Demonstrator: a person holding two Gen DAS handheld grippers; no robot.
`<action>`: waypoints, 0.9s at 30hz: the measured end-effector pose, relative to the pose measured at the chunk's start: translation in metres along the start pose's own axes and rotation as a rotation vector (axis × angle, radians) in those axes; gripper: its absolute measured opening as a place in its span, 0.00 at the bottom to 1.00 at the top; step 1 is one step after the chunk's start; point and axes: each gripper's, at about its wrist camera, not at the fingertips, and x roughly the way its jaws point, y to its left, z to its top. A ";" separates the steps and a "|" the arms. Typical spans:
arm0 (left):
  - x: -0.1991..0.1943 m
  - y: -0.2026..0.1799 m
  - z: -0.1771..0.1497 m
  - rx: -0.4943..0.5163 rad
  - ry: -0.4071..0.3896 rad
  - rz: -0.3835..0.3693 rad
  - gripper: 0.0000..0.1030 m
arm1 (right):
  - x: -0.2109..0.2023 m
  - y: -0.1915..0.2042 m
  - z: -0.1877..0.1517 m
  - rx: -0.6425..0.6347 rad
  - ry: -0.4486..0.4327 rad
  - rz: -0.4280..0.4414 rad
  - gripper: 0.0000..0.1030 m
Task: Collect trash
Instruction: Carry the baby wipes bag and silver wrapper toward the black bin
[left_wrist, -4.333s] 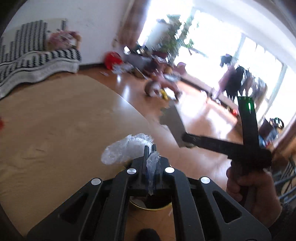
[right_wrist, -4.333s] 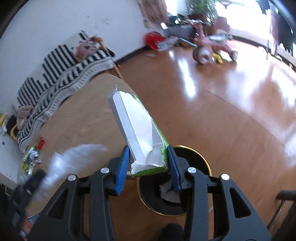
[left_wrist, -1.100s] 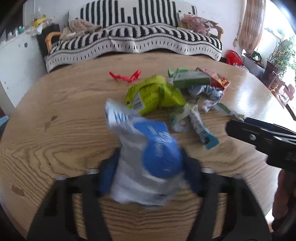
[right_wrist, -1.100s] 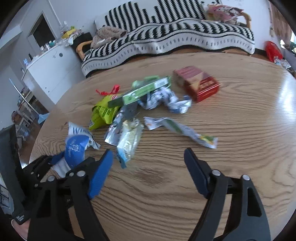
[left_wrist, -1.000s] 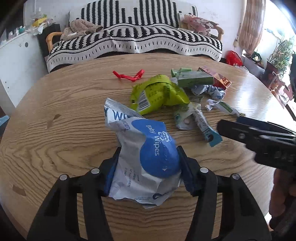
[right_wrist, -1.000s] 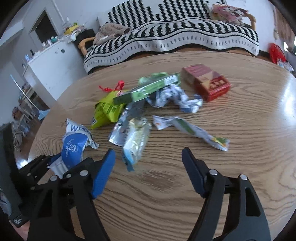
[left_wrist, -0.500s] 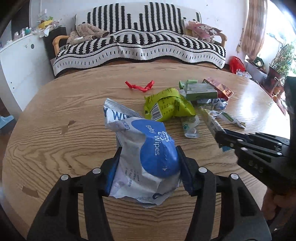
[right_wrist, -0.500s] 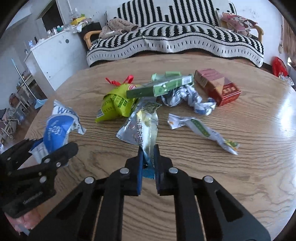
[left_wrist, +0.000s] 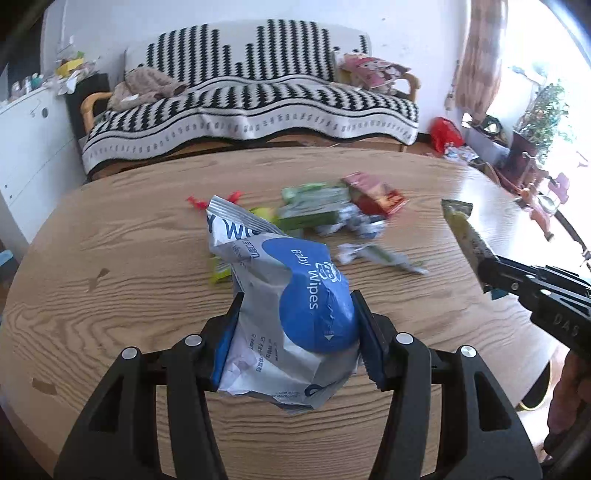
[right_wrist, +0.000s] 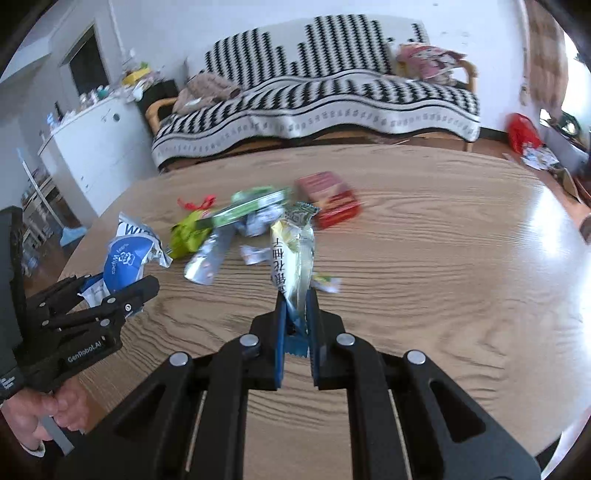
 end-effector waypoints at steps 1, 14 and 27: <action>-0.001 -0.007 0.001 0.004 -0.004 -0.010 0.53 | -0.007 -0.008 -0.001 0.006 -0.007 -0.009 0.11; -0.013 -0.165 -0.004 0.154 -0.035 -0.234 0.53 | -0.141 -0.177 -0.060 0.194 -0.092 -0.228 0.11; -0.013 -0.353 -0.066 0.329 0.045 -0.509 0.53 | -0.224 -0.332 -0.168 0.469 -0.036 -0.421 0.11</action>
